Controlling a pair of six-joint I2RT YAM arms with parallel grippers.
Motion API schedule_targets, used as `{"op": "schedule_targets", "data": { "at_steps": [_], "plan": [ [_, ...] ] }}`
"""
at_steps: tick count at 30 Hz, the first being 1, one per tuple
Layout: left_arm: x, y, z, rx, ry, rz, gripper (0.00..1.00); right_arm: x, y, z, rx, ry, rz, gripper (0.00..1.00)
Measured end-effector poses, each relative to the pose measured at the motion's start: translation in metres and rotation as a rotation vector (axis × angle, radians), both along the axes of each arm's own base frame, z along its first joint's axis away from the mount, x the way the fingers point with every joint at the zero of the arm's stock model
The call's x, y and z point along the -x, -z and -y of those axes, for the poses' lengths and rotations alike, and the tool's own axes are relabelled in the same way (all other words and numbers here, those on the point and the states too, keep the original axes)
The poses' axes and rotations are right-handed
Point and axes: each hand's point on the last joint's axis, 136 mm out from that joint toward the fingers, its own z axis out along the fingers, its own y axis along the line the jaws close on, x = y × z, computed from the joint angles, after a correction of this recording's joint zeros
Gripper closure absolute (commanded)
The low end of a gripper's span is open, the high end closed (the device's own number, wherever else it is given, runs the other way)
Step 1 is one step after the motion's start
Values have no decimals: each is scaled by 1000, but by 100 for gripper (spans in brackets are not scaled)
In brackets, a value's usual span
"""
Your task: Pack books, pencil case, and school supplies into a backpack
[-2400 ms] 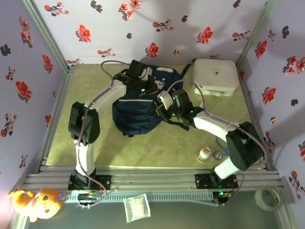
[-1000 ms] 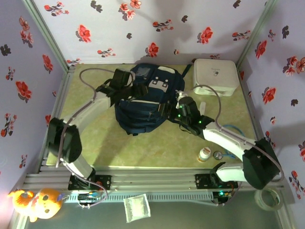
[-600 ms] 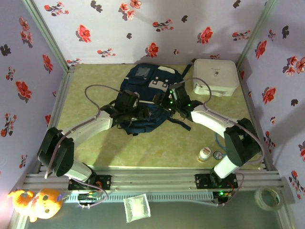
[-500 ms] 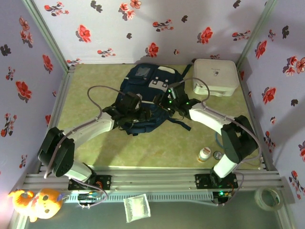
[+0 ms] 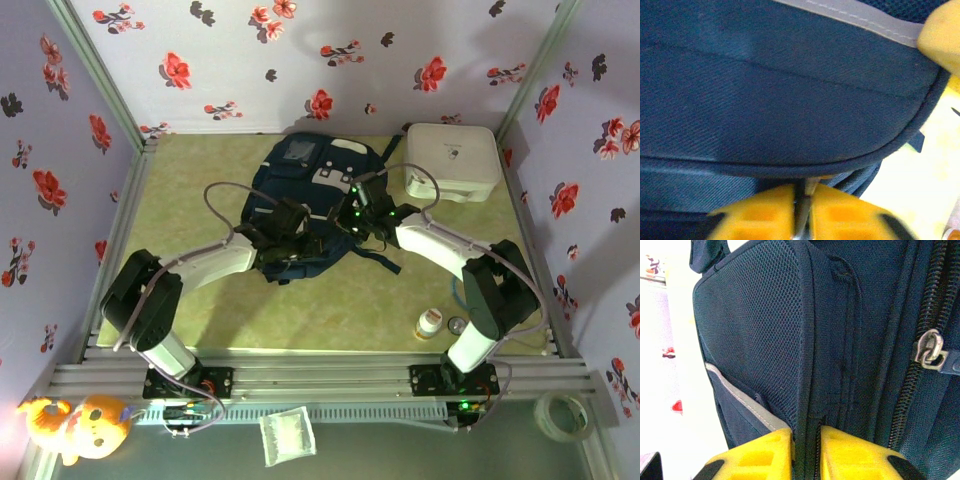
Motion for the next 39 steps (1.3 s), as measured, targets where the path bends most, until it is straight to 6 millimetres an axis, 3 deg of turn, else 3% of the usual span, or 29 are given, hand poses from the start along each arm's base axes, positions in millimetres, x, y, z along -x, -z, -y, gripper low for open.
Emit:
{"op": "schedule_targets", "data": {
  "at_steps": [8, 18, 23, 27, 32, 35, 39],
  "plan": [
    [-5, -5, -9, -25, 10, 35, 100, -5, 2, 5, 31, 8, 0, 89],
    [-21, -5, -75, -56, -68, 102, 100, -14, 6, 7, 87, -13, -11, 90],
    [-22, -26, -83, -53, -51, 168, 100, -24, 12, 1, 108, -41, -21, 90],
    [-11, -54, -79, -28, -27, 232, 100, -44, 14, 2, 117, -49, -6, 89],
    [24, -66, -44, -3, 103, 240, 100, -91, 9, 23, 118, -9, 74, 78],
    [29, -56, -32, -31, 134, 214, 100, -104, 4, 39, 121, 16, 102, 60],
    [22, -39, -42, -100, 80, 184, 75, -101, -5, 53, 129, 24, 121, 48]
  ]
}}
